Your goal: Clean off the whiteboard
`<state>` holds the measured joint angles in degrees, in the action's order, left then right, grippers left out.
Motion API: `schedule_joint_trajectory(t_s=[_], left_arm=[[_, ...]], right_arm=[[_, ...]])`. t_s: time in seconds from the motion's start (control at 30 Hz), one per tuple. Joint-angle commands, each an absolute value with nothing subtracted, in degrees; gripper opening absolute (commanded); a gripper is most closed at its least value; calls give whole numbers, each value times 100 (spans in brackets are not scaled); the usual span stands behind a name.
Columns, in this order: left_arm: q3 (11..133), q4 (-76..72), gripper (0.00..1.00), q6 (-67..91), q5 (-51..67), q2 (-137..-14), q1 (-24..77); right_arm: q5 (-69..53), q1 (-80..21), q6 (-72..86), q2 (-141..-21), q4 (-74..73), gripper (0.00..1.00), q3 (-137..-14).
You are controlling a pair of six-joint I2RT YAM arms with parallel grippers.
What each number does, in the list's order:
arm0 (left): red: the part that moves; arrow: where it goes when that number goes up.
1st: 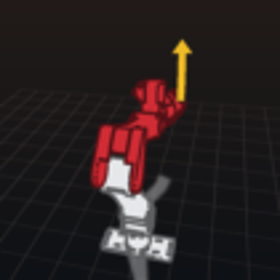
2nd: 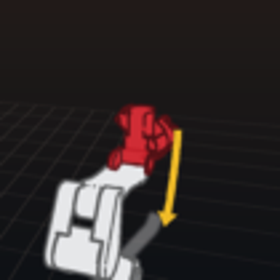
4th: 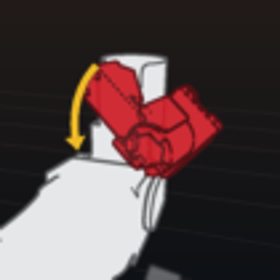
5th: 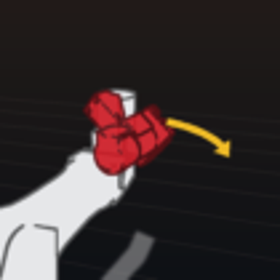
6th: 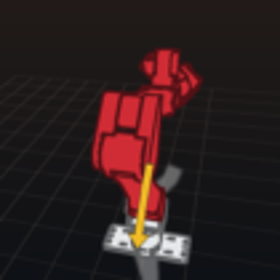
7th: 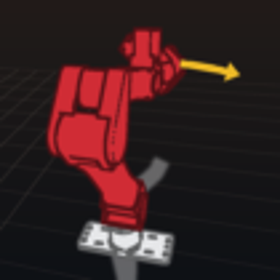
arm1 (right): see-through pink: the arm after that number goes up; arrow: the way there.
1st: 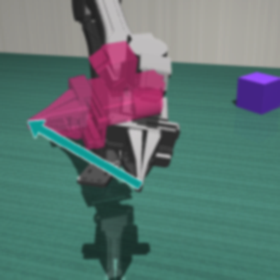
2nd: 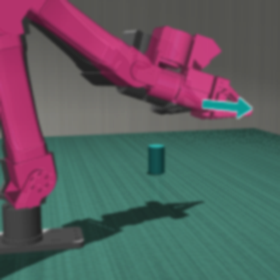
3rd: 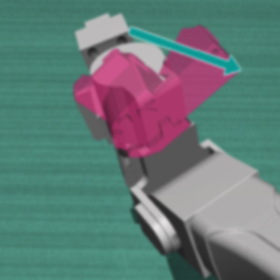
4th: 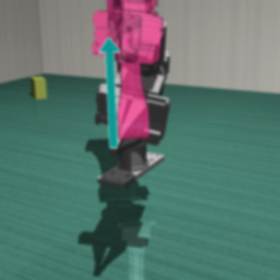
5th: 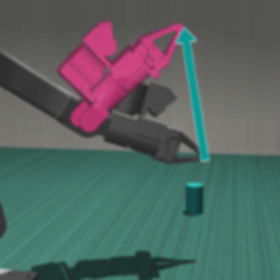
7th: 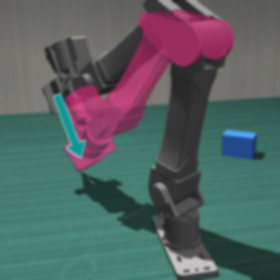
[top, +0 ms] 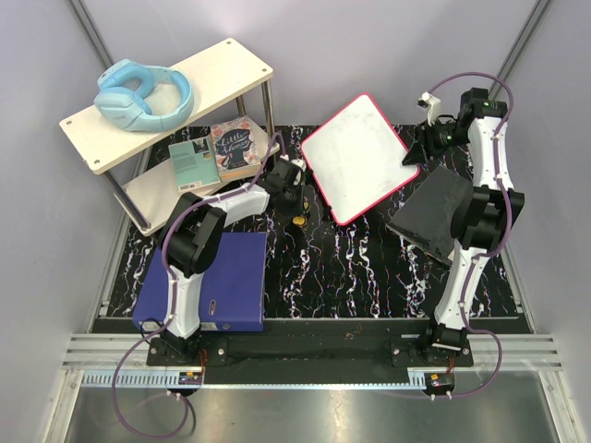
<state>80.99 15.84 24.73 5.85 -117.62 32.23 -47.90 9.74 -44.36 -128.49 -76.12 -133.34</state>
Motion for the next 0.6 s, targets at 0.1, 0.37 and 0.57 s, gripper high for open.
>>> schedule_joint_trajectory(t_s=[0.1,0.37,0.57], left_arm=[[8209,1670,27,2259,800,-11672,3217],[8279,1819,99,2171,914,-11575,3226],[8130,1881,99,2066,625,-11207,3217]], right_arm=[[-4281,993,-4421,-12700,-7243,60,-13324],[-4034,1186,-4158,-12305,-6865,66,-13131],[-4078,1187,-3991,-11883,-6741,70,-13017]])
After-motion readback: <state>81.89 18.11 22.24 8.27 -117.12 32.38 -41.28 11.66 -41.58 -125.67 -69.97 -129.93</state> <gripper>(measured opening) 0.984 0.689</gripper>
